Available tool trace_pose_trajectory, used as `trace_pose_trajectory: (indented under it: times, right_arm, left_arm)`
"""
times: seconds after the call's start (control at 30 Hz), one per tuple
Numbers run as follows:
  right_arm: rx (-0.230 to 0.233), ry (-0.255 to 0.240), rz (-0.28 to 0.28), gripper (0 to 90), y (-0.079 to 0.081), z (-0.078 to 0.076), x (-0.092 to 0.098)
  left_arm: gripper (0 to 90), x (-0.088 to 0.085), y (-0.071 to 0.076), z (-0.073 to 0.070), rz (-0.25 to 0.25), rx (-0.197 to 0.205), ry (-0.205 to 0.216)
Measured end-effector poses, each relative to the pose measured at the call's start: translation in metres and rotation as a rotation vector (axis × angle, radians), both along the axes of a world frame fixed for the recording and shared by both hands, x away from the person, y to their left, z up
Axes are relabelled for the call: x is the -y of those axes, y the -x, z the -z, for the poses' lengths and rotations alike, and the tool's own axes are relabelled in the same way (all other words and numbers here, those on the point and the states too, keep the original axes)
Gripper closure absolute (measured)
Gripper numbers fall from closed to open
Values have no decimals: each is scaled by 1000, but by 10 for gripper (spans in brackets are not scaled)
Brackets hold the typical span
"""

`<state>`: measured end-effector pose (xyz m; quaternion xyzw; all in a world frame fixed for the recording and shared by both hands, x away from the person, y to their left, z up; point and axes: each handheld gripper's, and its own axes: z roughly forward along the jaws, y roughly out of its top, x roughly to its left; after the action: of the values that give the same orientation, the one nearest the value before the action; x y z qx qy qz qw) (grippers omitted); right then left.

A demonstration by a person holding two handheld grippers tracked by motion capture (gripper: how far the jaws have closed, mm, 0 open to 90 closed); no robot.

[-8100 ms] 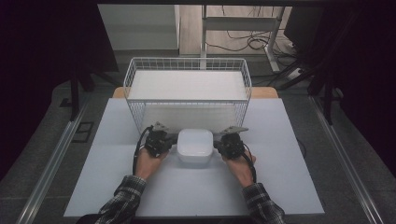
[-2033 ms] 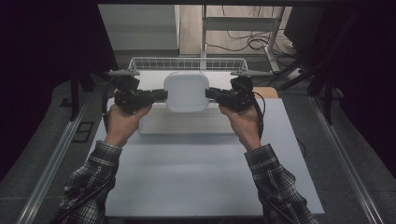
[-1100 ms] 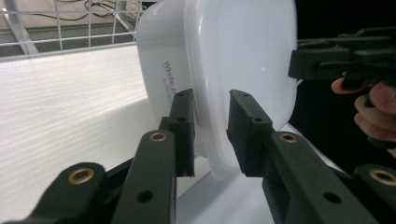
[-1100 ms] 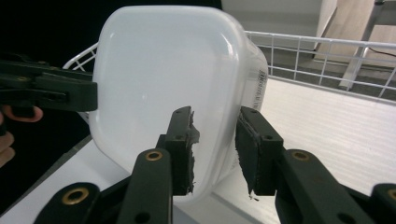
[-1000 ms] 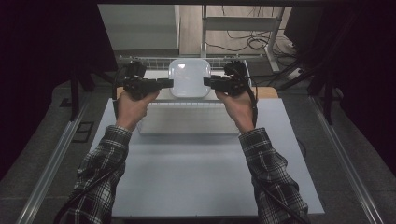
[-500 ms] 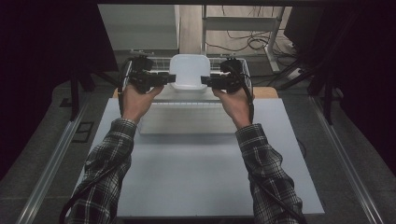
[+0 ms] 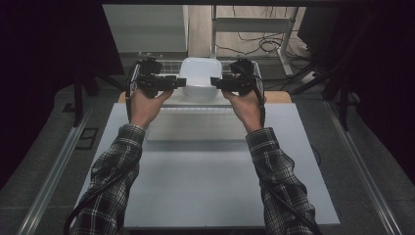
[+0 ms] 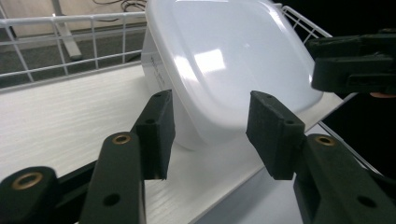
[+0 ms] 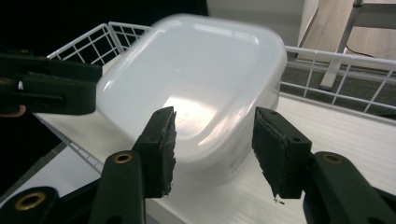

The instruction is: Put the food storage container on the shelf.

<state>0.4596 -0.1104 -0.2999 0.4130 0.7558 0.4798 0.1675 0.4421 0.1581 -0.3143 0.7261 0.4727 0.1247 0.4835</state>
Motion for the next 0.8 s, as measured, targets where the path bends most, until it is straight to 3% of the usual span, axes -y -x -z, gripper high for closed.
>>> trace_pose_trajectory:
  times: [0.1,0.17,0.27,0.3,0.4,0.53,0.8]
  right_arm:
    - [-1,-1,5,485,-4,-2,0]
    - [2,9,2,484,-5,-3,-1]
    - [6,25,5,485,-6,-4,-2]
    - [9,26,7,492,-6,-4,-2]
    - [14,27,9,508,-6,-5,-2]
    - [20,42,7,540,-6,-6,-2]
    - [13,25,24,551,-9,-5,4]
  left_arm:
    - [511,3,-2,1,8,-7,8]
    - [511,3,-1,-2,-8,20,9]
    - [499,1,-4,-6,-41,39,55]
    - [503,1,-7,-8,-54,50,54]
    - [562,4,-14,-9,-79,57,-4]
    - [661,7,-19,-5,-53,39,26]
    - [682,9,-8,-7,-36,39,23]
